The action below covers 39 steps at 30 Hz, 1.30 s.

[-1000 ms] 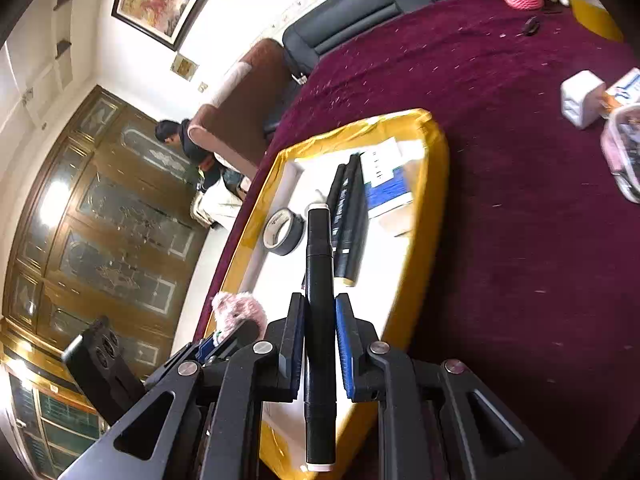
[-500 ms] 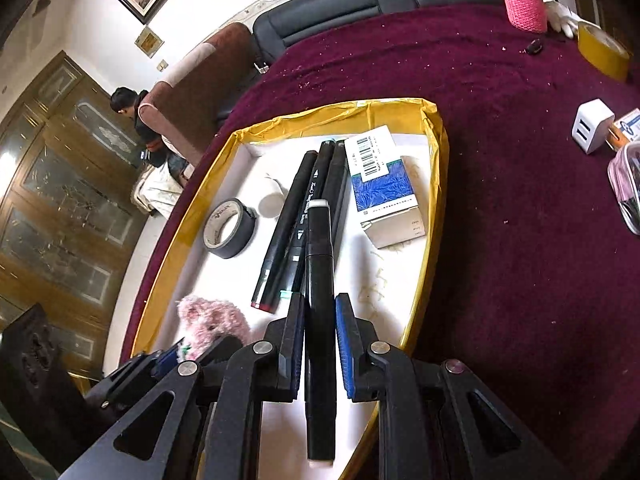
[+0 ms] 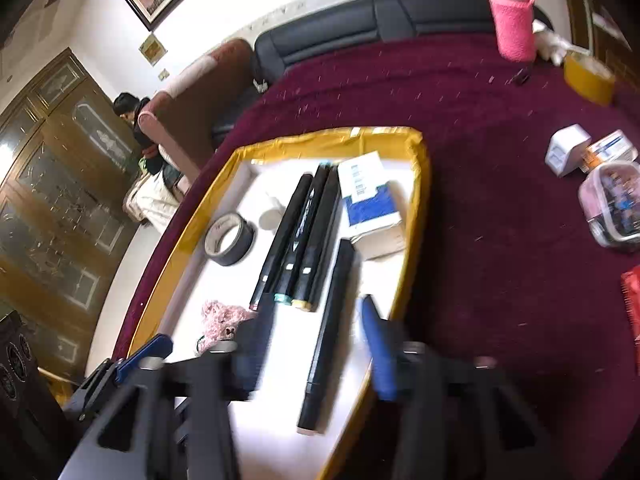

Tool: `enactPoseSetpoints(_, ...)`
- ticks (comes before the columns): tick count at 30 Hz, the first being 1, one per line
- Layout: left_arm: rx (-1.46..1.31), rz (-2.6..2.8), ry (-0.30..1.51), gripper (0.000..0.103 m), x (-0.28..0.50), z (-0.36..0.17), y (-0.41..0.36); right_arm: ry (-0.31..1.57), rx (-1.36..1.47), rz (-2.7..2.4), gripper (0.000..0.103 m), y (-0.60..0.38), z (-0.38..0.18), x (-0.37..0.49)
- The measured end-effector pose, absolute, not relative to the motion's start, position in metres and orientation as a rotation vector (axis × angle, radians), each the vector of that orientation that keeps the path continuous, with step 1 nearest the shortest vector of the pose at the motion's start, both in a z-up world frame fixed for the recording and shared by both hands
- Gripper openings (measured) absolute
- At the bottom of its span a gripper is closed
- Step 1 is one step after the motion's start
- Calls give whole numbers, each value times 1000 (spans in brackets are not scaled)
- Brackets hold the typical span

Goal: Organize objects
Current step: 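Release the pink toy in the tray with the left tool while the right tool releases the marker, then move both tools back toward the cartoon pouch and boxes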

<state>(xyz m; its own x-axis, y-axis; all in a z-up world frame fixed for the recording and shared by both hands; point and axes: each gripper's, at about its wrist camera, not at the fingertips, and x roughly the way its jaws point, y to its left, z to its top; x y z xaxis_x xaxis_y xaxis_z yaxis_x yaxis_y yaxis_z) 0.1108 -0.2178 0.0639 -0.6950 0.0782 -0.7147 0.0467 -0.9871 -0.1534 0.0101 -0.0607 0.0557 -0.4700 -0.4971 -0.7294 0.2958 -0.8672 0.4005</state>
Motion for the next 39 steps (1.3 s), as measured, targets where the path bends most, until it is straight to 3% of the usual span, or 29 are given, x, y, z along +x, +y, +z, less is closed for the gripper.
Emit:
enactPoseSetpoints(2,-1212,2886,-222,85,113,68,-214,-301,1230,-2350,73,-58,61,14)
enactPoseSetpoints(8,-1177,2975,-114,88,119,78,-201,-300,1120,-2454,85,-28,78,31)
enactPoseSetpoints(39,-1323,2921,117,88,111,69,-147,-484,1165,-2586,88,80,51,37)
